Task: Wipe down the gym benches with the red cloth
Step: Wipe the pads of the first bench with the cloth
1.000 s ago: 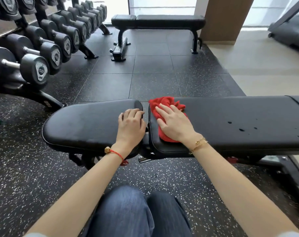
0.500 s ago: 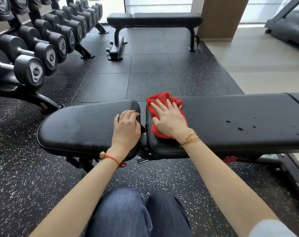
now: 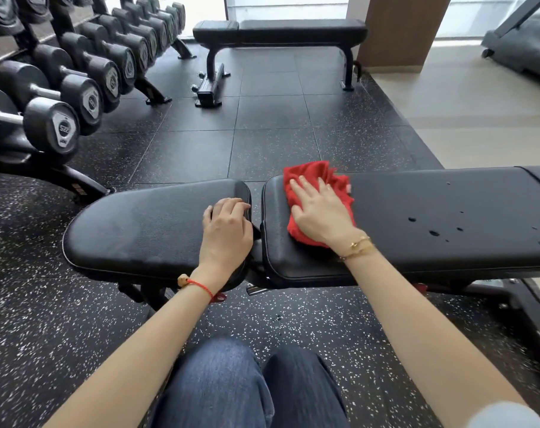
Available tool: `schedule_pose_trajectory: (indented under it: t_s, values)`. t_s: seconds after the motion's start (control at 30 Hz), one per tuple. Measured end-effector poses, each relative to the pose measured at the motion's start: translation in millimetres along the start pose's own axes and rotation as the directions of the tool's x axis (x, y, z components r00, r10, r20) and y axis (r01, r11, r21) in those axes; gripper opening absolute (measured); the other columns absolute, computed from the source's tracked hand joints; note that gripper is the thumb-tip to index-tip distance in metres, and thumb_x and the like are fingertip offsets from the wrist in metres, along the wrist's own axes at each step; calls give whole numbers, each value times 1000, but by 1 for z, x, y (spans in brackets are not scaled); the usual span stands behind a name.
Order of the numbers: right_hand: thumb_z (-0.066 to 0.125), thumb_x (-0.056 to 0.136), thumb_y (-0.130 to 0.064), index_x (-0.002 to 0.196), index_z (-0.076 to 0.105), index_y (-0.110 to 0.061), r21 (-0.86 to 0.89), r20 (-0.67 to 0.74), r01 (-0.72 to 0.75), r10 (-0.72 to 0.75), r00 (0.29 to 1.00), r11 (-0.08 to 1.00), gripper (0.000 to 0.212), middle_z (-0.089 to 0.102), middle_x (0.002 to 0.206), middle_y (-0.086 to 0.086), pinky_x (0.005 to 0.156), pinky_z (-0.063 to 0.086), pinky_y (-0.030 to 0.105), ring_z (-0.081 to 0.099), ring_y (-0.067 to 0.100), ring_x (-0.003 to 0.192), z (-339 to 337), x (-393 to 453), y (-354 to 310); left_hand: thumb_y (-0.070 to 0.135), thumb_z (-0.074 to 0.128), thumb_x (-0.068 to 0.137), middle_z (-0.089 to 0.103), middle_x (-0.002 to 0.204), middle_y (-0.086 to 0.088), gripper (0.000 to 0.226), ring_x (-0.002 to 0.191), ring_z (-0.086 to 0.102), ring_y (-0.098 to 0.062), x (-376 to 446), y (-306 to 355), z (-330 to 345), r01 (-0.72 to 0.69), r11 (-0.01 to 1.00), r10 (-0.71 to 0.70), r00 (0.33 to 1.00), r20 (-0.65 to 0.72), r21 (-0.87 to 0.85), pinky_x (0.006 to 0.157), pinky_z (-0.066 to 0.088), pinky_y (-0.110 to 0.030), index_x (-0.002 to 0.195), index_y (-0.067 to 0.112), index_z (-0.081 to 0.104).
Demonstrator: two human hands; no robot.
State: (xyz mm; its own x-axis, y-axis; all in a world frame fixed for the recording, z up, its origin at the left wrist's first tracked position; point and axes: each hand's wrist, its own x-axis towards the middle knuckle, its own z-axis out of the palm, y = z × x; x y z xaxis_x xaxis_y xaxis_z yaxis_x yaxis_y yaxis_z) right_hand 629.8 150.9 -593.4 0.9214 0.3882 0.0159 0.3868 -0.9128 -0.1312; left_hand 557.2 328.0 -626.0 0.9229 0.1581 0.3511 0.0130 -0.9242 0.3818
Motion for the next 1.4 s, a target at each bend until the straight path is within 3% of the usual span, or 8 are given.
schedule_pose_trajectory:
  t_s: [0.17, 0.43, 0.7, 0.8, 1.0, 1.2, 1.3, 1.4]
  values:
    - [43, 92, -34, 149, 30, -33, 86, -42, 218, -215, 976, 972, 58, 25, 158, -9, 121, 13, 41, 20, 24, 147, 7, -47, -12, 12, 50, 89, 61, 127, -3, 31, 128, 48, -22, 0, 2, 0, 9, 1000, -9, 1000, -28, 1, 113, 29, -48, 117, 13, 64]
    - [36, 99, -26, 153, 22, -25, 102, 35, -72, 69, 997, 992, 56, 14, 162, -4, 122, 5, 41, 11, 32, 149, -9, 4, 46, 13, 49, 90, 60, 126, -2, 31, 128, 46, -22, 0, 2, 1, -2, 1000, 2, 1000, -13, 16, 114, 29, -49, 118, 13, 63]
    - [38, 97, -31, 152, 24, -29, 33, -17, 209, -208, 978, 977, 57, 17, 161, -7, 121, 7, 40, 13, 27, 148, 8, -27, -19, 11, 52, 87, 62, 123, -3, 31, 125, 49, -24, 1, 3, 2, 13, 1000, -13, 999, -33, 5, 113, 30, -49, 116, 14, 64]
    - [40, 96, -31, 151, 24, -33, 83, -11, 186, -186, 982, 979, 57, 19, 160, -11, 122, 8, 38, 15, 23, 149, 7, -45, 0, 11, 52, 87, 62, 123, -3, 30, 125, 49, -23, 1, 1, 1, 14, 1000, -14, 999, -35, -20, 114, 29, -48, 115, 15, 64]
    - [36, 99, -27, 153, 21, -28, 82, 23, -44, 42, 999, 996, 56, 13, 162, -5, 122, 3, 40, 10, 29, 149, -6, -1, 37, 12, 51, 89, 62, 124, -2, 30, 126, 48, -22, 0, 1, 1, 1, 1000, -2, 999, -32, -25, 114, 28, -47, 116, 15, 63]
    - [35, 98, -34, 153, 18, -28, 58, 20, 64, -65, 998, 996, 58, 13, 162, -4, 121, 4, 43, 9, 33, 149, 1, 1, -5, 12, 53, 87, 64, 120, -2, 29, 123, 51, -24, 1, 2, 1, 1, 1000, -1, 999, -48, -2, 111, 31, -49, 113, 15, 64]
    - [31, 99, -36, 153, 19, -29, 148, 62, 134, -144, 988, 980, 56, 12, 162, -4, 122, 0, 40, 5, 26, 150, 2, -16, 2, 12, 53, 86, 64, 119, -3, 28, 122, 51, -25, 1, 2, 2, -1, 1000, 1, 999, -49, 6, 111, 32, -49, 112, 15, 64]
    - [32, 101, -22, 151, 25, -27, 402, 205, 109, -205, 957, 909, 52, 12, 161, -4, 114, -10, 20, 1, 16, 150, -16, -14, 24, 12, 53, 86, 64, 118, -3, 28, 122, 51, -25, 1, 2, 2, 3, 1000, -2, 999, -46, 5, 111, 32, -49, 112, 15, 64]
